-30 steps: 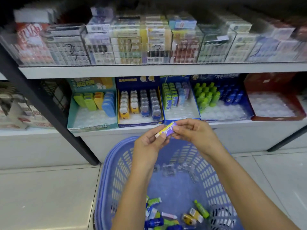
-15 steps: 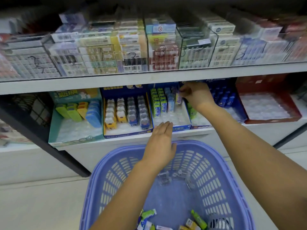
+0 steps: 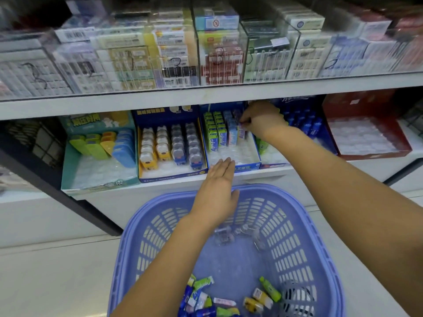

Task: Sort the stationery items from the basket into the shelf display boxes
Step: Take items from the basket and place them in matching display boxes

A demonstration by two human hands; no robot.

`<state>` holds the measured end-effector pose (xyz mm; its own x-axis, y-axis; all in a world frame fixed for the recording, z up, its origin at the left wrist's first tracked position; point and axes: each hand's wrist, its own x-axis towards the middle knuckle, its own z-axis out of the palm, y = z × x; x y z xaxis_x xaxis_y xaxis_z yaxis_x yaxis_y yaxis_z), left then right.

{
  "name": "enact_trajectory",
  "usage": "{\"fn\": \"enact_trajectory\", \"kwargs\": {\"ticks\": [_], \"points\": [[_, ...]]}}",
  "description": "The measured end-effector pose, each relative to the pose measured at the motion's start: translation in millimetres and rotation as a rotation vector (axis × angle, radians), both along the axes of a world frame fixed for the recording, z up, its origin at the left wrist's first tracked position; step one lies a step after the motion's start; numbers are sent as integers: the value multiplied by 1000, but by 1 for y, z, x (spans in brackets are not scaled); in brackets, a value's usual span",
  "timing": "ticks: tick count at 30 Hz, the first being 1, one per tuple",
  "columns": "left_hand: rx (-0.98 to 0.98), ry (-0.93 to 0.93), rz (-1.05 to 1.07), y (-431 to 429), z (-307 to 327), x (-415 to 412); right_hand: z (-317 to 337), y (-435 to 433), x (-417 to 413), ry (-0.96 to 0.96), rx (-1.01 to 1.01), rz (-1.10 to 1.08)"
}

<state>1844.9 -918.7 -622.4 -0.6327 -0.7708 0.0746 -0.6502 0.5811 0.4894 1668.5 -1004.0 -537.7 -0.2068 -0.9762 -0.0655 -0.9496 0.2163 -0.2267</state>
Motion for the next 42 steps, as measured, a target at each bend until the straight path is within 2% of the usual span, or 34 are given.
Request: {"fn": "enact_trajectory", "kwargs": {"ticks": [3,5,7,10,13,16,20,26,30,33,38,40,42], "points": [[-18,196,40,13,-10,15,2,38,17,41,-49,65],[9,210,93,25,-32,28,-17,76,31,-42,78,128],[128,94,123,34,-62,42,-56,111,46,-80,386,190],[371,-253,62,47,-112,67,-137,156,57,-76,812,209],[550,-488,-33,61,-151,85,-208,195,55,-92,1020,144],[578,-610,-91,66,-172,87,-251,218,48,-145,1043,103],[545,-698,-138,65,-189,86,-270,228,49,-275,997,57],[417,-836,-172,63,-211,82,-288,240,70,-166,987,133],[380,-857,-240,67,-223,74,-283,231,73,-66,1074,213],[437,-808,-212,70,-225,70,-284,231,79,-68,1138,226],[550,-609,-26,63,-219,72,-281,231,77,-60,1129,232],[654,-493,85,57,-209,70,-274,227,69,-107,1070,196],[863,-301,210,51,-196,67,-259,217,62,-246,965,113]]}}
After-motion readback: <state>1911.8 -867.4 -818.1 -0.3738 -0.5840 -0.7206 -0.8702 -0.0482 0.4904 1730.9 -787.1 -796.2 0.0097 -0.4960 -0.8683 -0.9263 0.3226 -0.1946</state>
